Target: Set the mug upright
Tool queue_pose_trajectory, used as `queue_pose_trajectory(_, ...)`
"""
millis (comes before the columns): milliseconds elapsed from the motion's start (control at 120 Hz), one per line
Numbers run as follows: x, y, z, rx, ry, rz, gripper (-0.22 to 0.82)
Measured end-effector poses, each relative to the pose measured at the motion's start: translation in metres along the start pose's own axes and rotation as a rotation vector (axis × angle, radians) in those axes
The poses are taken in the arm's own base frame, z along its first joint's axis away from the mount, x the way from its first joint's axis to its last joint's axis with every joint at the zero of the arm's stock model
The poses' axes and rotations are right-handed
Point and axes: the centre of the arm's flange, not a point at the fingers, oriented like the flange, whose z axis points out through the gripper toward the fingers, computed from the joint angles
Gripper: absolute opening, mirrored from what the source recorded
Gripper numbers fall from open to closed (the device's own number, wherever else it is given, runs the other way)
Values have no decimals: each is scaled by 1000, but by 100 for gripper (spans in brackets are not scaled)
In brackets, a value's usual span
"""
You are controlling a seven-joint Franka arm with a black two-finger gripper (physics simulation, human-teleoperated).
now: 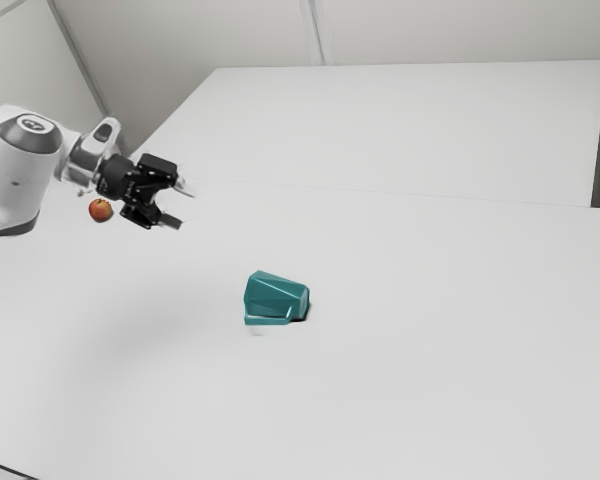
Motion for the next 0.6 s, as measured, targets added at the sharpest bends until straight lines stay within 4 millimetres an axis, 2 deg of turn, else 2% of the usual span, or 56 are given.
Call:
queue_pose_trajectory(42, 0, -13, 0, -4, 9, -14, 61)
queue_pose_trajectory(75, 0, -19, 10, -7, -1, -16, 61)
queue_pose_trajectory(125, -4, -14, 43, -20, -48, 0, 61)
queue_pose_trajectory(192, -15, 6, 98, -36, -131, 47, 60)
queue_pose_trajectory(250, -24, 12, 124, -43, -169, 67, 60)
queue_pose_trajectory(292, -27, 4, 124, -46, -162, 61, 60)
queue_pose_trajectory(383, -27, -24, 101, -49, -108, 32, 60)
queue_pose_trajectory(442, -27, -35, 92, -51, -87, 27, 60)
queue_pose_trajectory(500, -26, -42, 97, -52, -85, 25, 60)
queue_pose_trajectory(600, -25, -57, 118, -51, -95, 12, 60)
